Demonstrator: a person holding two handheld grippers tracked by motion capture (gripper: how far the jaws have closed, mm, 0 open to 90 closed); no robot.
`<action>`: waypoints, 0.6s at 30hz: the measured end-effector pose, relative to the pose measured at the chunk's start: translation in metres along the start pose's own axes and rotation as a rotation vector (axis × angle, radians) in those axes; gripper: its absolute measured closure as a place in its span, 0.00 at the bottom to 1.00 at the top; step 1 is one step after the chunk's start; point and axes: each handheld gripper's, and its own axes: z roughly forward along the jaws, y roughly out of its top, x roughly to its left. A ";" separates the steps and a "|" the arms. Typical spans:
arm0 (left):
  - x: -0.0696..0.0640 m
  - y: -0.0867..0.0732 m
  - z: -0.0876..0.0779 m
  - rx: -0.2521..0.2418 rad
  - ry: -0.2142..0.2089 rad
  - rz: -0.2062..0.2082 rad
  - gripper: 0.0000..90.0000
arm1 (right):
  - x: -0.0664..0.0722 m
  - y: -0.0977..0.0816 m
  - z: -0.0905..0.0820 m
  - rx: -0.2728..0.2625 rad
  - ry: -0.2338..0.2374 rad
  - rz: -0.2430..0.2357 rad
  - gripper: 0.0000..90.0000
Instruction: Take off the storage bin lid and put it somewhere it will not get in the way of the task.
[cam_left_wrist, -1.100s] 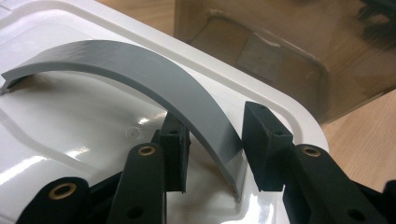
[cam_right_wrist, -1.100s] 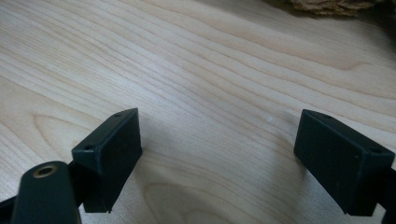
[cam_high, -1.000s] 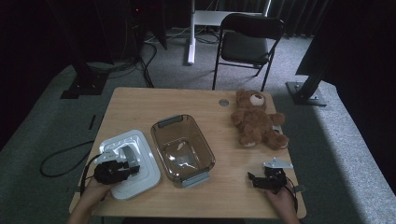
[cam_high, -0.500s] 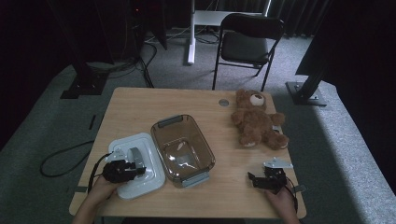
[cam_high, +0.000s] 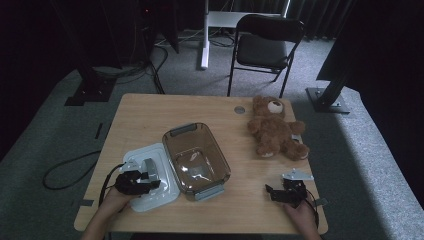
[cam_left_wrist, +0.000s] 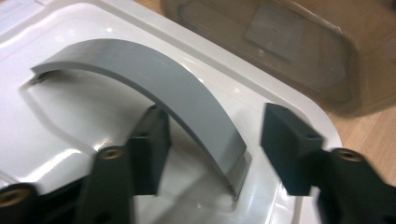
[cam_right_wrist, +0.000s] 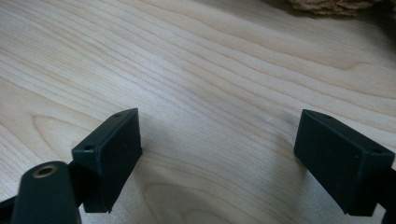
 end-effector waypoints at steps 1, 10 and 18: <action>0.000 0.000 -0.001 -0.003 0.007 -0.001 0.42 | 0.000 0.000 0.000 0.000 0.000 0.000 0.16; 0.002 -0.003 -0.016 -0.044 0.090 -0.062 0.21 | 0.000 0.000 0.000 0.000 0.000 0.000 0.16; 0.001 -0.013 -0.029 -0.049 0.172 -0.098 0.12 | 0.000 0.000 0.000 0.001 0.000 0.000 0.16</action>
